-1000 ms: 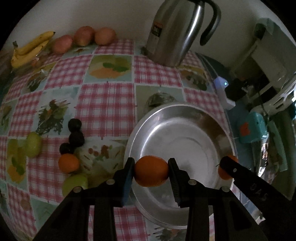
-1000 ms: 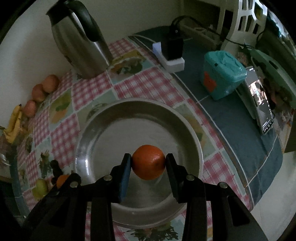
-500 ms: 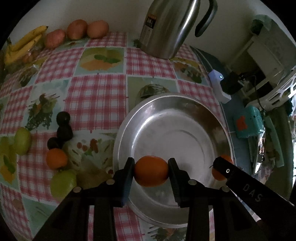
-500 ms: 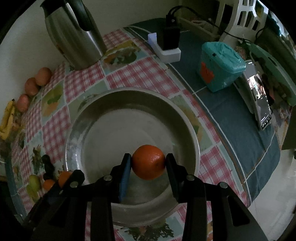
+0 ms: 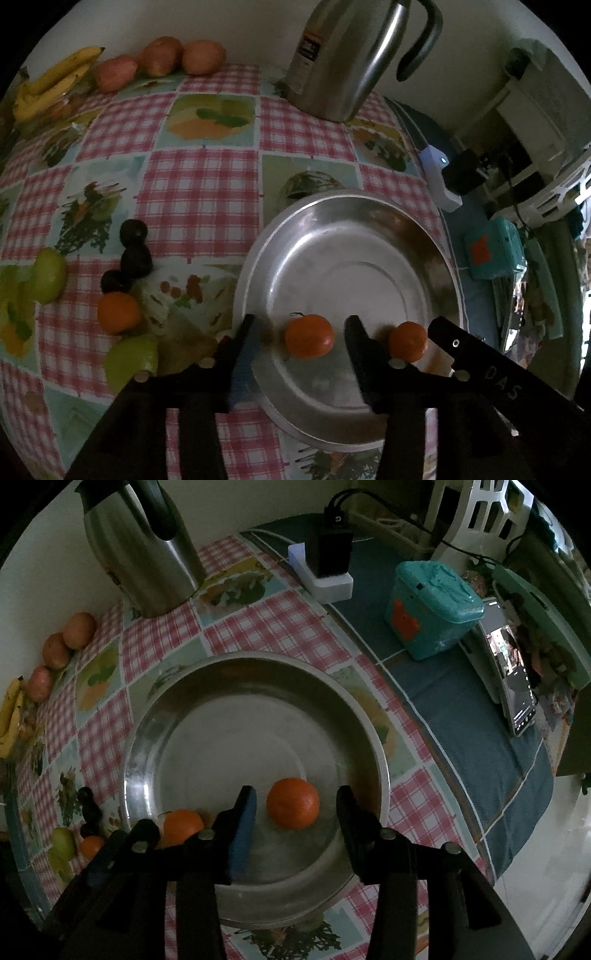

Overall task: Organize fruits
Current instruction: 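Open the right tool to drop its orange while the left tool releases its orange into the bowl, then move both open tools back from the bowl toward the remaining fruit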

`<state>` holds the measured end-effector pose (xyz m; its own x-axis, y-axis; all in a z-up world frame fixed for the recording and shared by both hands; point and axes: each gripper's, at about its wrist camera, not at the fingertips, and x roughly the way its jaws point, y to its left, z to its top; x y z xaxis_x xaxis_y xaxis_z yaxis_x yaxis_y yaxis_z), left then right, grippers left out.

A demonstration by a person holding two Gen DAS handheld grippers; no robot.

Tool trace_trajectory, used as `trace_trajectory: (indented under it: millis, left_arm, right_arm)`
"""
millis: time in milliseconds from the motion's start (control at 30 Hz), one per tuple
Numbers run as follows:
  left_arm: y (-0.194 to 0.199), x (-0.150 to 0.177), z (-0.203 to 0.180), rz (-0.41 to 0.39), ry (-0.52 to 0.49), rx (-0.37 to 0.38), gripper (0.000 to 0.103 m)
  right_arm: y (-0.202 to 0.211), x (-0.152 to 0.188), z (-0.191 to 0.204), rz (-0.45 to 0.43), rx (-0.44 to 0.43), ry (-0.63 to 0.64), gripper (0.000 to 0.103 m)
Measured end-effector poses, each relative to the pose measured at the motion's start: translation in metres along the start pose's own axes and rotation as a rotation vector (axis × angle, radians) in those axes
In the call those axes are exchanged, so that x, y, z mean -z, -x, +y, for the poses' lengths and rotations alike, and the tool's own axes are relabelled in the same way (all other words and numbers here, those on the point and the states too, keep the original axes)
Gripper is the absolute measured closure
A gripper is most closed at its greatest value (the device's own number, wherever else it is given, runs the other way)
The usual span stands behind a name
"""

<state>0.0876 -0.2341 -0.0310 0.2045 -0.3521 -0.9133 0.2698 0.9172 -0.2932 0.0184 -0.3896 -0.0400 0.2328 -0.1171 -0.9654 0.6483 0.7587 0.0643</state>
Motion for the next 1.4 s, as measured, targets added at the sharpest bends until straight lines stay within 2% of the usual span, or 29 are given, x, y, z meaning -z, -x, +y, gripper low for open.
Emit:
trace_trajectory:
  millis: [133, 200, 333, 400, 533, 667, 767, 833, 967, 1067, 1100, 1133, 1167, 1400]
  left_arm:
    - [0.004, -0.001, 0.008, -0.006, 0.022, -0.033, 0.04]
    - [0.005, -0.002, 0.014, -0.002, 0.041, -0.068, 0.033]
    - [0.008, -0.002, 0.033, -0.002, 0.095, -0.146, 0.03]
    - [0.011, -0.002, 0.046, -0.005, 0.138, -0.188, 0.02]
    - [0.02, -0.001, 0.069, -0.037, 0.201, -0.249, 0.013]
    - [0.026, 0.001, 0.093, -0.056, 0.279, -0.29, 0.0]
    - [0.029, 0.005, 0.114, -0.049, 0.349, -0.312, 0.0]
    - [0.03, 0.007, 0.124, -0.045, 0.385, -0.32, 0.0]
    - [0.036, 0.009, 0.137, -0.061, 0.415, -0.338, 0.0]
    - [0.04, 0.01, 0.143, -0.068, 0.413, -0.339, 0.0]
    - [0.042, 0.01, 0.145, -0.071, 0.411, -0.34, 0.0]
    - [0.043, 0.01, 0.147, -0.075, 0.409, -0.341, 0.0]
    - [0.044, 0.011, 0.148, -0.081, 0.405, -0.345, 0.0]
    - [0.06, 0.01, 0.153, -0.148, 0.318, -0.411, 0.0]
  right_arm:
    - [0.001, 0.0, 0.0, -0.002, -0.001, 0.001, 0.056]
    - [0.001, 0.0, 0.001, -0.004, 0.0, 0.005, 0.056]
    - [0.002, -0.001, 0.004, 0.0, -0.004, 0.016, 0.055]
    - [0.003, 0.0, 0.007, 0.0, -0.005, 0.024, 0.051]
    - [0.006, 0.001, 0.012, -0.012, -0.01, 0.046, 0.047]
    - [0.008, 0.001, 0.016, -0.016, -0.023, 0.065, 0.043]
    - [0.008, 0.002, 0.02, -0.018, -0.034, 0.081, 0.042]
    - [0.009, 0.003, 0.022, -0.021, -0.034, 0.09, 0.031]
    - [0.009, 0.004, 0.027, -0.032, -0.036, 0.112, 0.03]
    - [0.01, 0.005, 0.03, -0.043, -0.047, 0.131, 0.029]
    - [0.01, 0.006, 0.031, -0.045, -0.054, 0.14, 0.024]
    - [0.009, 0.006, 0.033, -0.045, -0.06, 0.148, 0.012]
    - [0.009, 0.007, 0.035, -0.046, -0.069, 0.157, 0.008]
    - [0.012, 0.013, 0.051, -0.089, -0.084, 0.211, 0.007]
